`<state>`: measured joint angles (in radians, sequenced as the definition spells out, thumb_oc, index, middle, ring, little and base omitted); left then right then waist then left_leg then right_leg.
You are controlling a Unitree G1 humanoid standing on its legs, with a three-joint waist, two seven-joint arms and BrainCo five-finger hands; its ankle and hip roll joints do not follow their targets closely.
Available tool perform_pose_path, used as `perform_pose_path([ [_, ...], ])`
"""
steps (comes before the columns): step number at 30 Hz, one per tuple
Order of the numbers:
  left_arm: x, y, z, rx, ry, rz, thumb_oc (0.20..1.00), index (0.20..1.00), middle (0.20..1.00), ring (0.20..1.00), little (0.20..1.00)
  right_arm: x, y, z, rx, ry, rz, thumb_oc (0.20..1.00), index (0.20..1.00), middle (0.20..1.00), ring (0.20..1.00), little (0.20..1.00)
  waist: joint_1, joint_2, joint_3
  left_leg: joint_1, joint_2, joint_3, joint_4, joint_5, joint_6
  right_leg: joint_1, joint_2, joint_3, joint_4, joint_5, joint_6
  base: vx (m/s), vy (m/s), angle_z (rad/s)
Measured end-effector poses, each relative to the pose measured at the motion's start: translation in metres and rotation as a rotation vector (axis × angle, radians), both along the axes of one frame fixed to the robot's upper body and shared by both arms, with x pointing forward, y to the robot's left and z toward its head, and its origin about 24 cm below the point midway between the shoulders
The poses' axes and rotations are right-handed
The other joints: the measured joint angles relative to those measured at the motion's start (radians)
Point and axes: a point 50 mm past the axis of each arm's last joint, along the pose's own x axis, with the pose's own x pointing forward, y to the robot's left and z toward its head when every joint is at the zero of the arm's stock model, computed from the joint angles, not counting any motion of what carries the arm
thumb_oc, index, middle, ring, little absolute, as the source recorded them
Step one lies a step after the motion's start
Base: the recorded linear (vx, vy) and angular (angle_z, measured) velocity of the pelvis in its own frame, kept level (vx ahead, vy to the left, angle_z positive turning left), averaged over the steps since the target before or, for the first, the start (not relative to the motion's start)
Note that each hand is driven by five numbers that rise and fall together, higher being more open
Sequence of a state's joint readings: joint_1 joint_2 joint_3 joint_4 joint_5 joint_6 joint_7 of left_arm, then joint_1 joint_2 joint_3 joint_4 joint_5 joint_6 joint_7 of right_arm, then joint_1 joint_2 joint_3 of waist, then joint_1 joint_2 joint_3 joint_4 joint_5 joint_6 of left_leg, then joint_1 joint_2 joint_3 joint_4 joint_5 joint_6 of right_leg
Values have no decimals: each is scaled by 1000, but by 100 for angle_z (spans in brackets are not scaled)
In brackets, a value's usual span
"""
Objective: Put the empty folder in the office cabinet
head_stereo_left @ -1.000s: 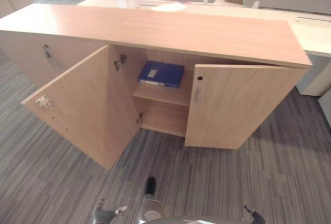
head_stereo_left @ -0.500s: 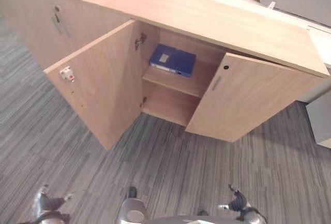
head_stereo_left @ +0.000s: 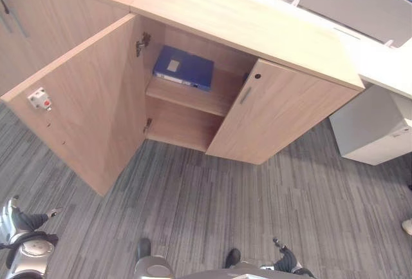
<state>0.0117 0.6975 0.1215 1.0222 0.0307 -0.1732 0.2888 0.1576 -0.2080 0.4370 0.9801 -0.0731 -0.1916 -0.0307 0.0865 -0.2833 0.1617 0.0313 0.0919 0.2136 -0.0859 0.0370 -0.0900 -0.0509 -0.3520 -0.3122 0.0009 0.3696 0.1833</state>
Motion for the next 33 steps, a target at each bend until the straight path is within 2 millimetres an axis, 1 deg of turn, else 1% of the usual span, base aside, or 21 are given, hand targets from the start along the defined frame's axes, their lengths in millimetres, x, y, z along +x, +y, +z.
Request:
perform_pose_path([
  [1, 0, 0, 0, 0, 0, 0, 1000, 1000, 1000, 1000, 1000, 0, 0, 0, 0, 0, 0, 1000, 1000, 1000, 1000, 1000, 0, 0, 0, 0, 0, 0, 0, 0, 0, 0, 0, 0, 0, 0, 0, 5, -1, -22],
  [3, 7, 9, 13, 49, -26, 5, 1000, 1000, 1000, 1000, 1000, 0, -1, 0, 4, 0, -14, 1000, 1000, 1000, 1000, 1000, 4, -11, 9, 12, 3, 4, -2, -2, -3, 2, 2, 2, 0, -6, 7, 12, 2, -8],
  [5, 8, 14, 20, 89, -37, 9, 1000, 1000, 1000, 1000, 1000, 1, -1, 0, 4, -3, -15, 1000, 1000, 1000, 1000, 1000, 5, -18, 10, 23, 6, 21, -1, -1, -1, 5, 8, 5, -1, -8, 9, 6, 0, -17],
  [6, 5, 16, 21, 103, -33, 18, 1000, 1000, 1000, 1000, 1000, 2, 0, 0, 6, -7, -12, 1000, 1000, 1000, 1000, 1000, 4, -20, 13, 26, 8, 24, -2, -7, -7, 13, 8, 7, -3, -15, 18, 6, -7, -13],
  [9, 13, 19, 30, 130, -58, 14, 1000, 1000, 1000, 1000, 1000, 0, -1, 0, 5, -2, -14, 1000, 1000, 1000, 1000, 1000, 4, -32, 16, 32, 10, 26, -2, -15, -15, 21, 11, 7, -4, -32, 38, -1, -5, -2],
  [12, 16, 27, 41, 181, -65, 21, 1000, 1000, 1000, 1000, 1000, 3, 0, 1, 2, -13, -14, 1000, 1000, 1000, 1000, 1000, 3, -49, 25, 34, 19, 31, -1, -15, -15, 20, 21, 24, -5, -34, 40, -7, -38, -5],
  [16, 26, 35, 60, 234, -100, 21, 1000, 1000, 1000, 1000, 1000, 3, -1, 1, -7, -19, -21, 1000, 1000, 1000, 1000, 1000, 1, -80, 39, 47, 33, 36, -1, -13, -18, 19, 33, 29, -4, -34, 40, 2, -62, -5],
  [19, 32, 42, 77, 280, -115, 16, 1000, 1000, 1000, 1000, 1000, 2, 3, 1, -2, -19, 1, 1000, 1000, 1000, 1000, 1000, -2, -108, 50, 49, 45, 48, -1, -12, -21, 19, 45, 33, -3, -34, 40, 14, -52, -11],
  [20, 38, 43, 83, 292, -129, 10, 1000, 1000, 1000, 1000, 1000, 0, 4, 0, 0, -13, 11, 1000, 1000, 1000, 1000, 1000, -3, -114, 52, 52, 50, 50, -1, -12, -21, 17, 49, 39, -3, -34, 40, 17, -33, -6],
  [23, 43, 43, 88, 302, -143, 3, 1000, 1000, 1000, 1000, 1000, -1, 4, 0, 2, -13, 12, 1000, 1000, 1000, 1000, 1000, -16, -119, 52, 61, 56, 59, 8, -9, -26, 19, 59, 52, -1, -34, 40, 19, -35, -5],
  [24, 47, 44, 91, 309, -150, 1, 1000, 1000, 1000, 1000, 1000, -1, 5, 1, 6, -19, 13, 1000, 1000, 1000, 1000, 1000, -28, -124, 51, 64, 63, 67, 8, -10, -30, 18, 66, 54, -1, -34, 40, 25, -46, -17],
  [26, 48, 49, 101, 345, -132, -3, 1000, 1000, 1000, 1000, 1000, 2, 7, 2, 17, -37, 19, 1000, 1000, 1000, 1000, 1000, -31, -129, 53, 75, 74, 83, 8, -7, -38, 18, 79, 57, -5, -34, 40, 10, -36, -29],
  [27, 50, 51, 103, 349, -124, 4, 1000, 1000, 1000, 1000, 1000, 2, 7, 3, 18, -39, 18, 1000, 1000, 1000, 1000, 1000, -35, -130, 53, 82, 79, 89, 8, -9, -50, 22, 87, 58, -9, -34, 40, 20, -60, -30],
  [28, 52, 53, 106, 347, -126, 26, 1000, 1000, 1000, 1000, 1000, -1, 7, 3, 19, -36, 17, 1000, 1000, 1000, 1000, 1000, -41, -131, 52, 82, 83, 97, 5, -18, -46, 25, 90, 56, -17, -35, 40, 17, -41, -17],
  [29, 53, 55, 108, 345, -123, 36, 1000, 1000, 1000, 1000, 1000, -3, 7, 2, 20, -31, 18, 1000, 1000, 1000, 1000, 1000, -43, -131, 52, 81, 86, 98, 7, -16, -48, 19, 94, 57, -19, -35, 40, 11, -50, -7],
  [30, 50, 57, 109, 345, -111, 42, 1000, 1000, 1000, 1000, 1000, -5, 7, 2, 22, -24, 22, 1000, 1000, 1000, 1000, 1000, -43, -130, 52, 82, 93, 102, 9, -8, -59, 20, 101, 58, -19, -35, 40, -7, -39, -8],
  [32, 55, 55, 108, 340, -108, 31, 1000, 1000, 1000, 1000, 1000, -9, 7, 1, 22, -16, 25, 1000, 1000, 1000, 1000, 1000, -46, -131, 51, 83, 99, 105, 8, -12, -57, 21, 106, 59, -19, -35, 41, -3, -23, -2],
  [33, 57, 53, 107, 341, -100, 20, 1000, 1000, 1000, 1000, 1000, -8, 8, 2, 24, -16, 39, 1000, 1000, 1000, 1000, 1000, -43, -132, 51, 83, 99, 107, 9, -3, -64, 17, 106, 64, -20, -35, 41, 0, 0, 0],
])
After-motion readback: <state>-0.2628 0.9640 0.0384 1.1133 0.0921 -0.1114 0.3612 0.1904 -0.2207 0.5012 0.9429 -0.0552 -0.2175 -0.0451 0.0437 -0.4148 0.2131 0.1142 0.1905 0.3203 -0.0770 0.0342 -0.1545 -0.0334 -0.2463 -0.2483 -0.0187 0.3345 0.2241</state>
